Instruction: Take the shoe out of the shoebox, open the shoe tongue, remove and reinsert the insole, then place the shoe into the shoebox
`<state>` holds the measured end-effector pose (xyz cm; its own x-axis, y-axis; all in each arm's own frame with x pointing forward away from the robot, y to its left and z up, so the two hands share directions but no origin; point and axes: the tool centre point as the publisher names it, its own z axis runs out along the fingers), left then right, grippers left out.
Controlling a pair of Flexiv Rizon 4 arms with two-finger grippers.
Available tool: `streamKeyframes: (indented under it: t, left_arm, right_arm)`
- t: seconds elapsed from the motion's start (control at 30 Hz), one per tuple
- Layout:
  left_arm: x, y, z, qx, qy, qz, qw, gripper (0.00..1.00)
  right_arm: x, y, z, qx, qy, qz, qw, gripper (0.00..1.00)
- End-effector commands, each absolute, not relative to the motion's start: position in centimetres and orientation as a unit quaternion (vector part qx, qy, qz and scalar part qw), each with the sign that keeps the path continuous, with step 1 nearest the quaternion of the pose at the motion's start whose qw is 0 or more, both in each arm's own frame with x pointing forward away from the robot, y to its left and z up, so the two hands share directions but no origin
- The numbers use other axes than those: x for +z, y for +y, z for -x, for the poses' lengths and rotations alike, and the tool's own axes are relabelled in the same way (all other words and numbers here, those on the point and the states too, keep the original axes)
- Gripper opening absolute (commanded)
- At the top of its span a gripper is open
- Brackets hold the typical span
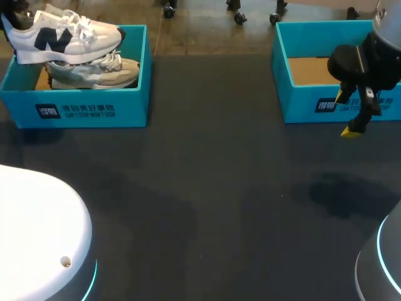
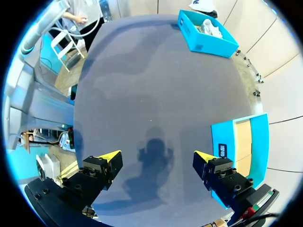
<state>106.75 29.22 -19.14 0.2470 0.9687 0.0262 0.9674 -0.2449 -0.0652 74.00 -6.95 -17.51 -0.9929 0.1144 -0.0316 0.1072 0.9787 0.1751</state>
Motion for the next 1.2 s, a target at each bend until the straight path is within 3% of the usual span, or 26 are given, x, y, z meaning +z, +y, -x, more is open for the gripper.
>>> streamKeyframes:
  t: [0.03,1.2]
  left_arm:
    - [-18.4,28.6,-105.5,-0.009,-0.618,0.786,0.019,0.0]
    - [-17.3,11.2,-92.0,-0.048,-0.657,0.751,0.041,0.0]
  right_arm:
    - [-17.5,-6.8,-74.1,0.085,0.995,-0.056,0.02,1.0]
    - [-17.5,-6.8,-74.1,0.085,0.995,-0.056,0.02,1.0]
